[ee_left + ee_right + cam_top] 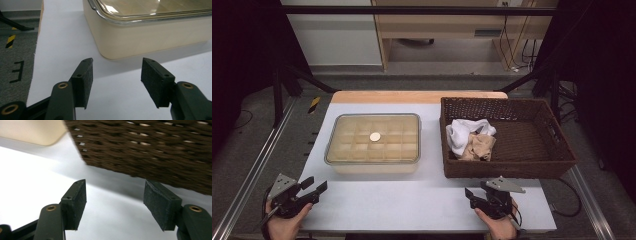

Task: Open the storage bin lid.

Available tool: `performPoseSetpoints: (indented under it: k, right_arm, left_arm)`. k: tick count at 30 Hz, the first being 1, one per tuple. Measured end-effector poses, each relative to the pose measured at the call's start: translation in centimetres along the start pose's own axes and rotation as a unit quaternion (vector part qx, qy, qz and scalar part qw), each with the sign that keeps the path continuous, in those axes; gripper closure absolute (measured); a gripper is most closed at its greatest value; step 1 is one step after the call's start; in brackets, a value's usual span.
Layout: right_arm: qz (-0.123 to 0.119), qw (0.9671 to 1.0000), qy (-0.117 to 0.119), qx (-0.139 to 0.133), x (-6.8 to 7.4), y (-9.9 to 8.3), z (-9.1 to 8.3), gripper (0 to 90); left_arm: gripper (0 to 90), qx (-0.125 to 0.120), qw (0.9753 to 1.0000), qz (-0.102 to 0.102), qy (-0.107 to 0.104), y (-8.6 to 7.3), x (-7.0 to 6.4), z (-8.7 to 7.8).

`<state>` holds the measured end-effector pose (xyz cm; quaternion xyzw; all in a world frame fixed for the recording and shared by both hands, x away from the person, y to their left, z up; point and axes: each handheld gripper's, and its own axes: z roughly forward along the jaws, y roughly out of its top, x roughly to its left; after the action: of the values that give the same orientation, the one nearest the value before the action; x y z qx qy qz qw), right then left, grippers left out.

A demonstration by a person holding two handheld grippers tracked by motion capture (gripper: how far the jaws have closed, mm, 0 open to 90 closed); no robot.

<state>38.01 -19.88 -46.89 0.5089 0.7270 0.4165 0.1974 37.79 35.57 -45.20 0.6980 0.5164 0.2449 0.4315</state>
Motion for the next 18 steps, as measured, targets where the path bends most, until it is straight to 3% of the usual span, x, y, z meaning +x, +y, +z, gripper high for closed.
performPoseSetpoints:
  k: [12, 18]
  right_arm:
    - [-0.024, 0.9990, 0.037, -0.009, 2.6, 1.2, 0.6, 37.2]
    - [-0.035, 0.9975, 0.058, -0.017, 4.0, 1.9, 0.9, 36.3]
  left_arm:
    - [37.7, 0.007, 0.9999, -0.009, -0.012, 0.3, -0.2, 0.2]
    - [36.9, 0.000, 0.9998, -0.011, -0.015, 1.3, -0.2, -0.1]
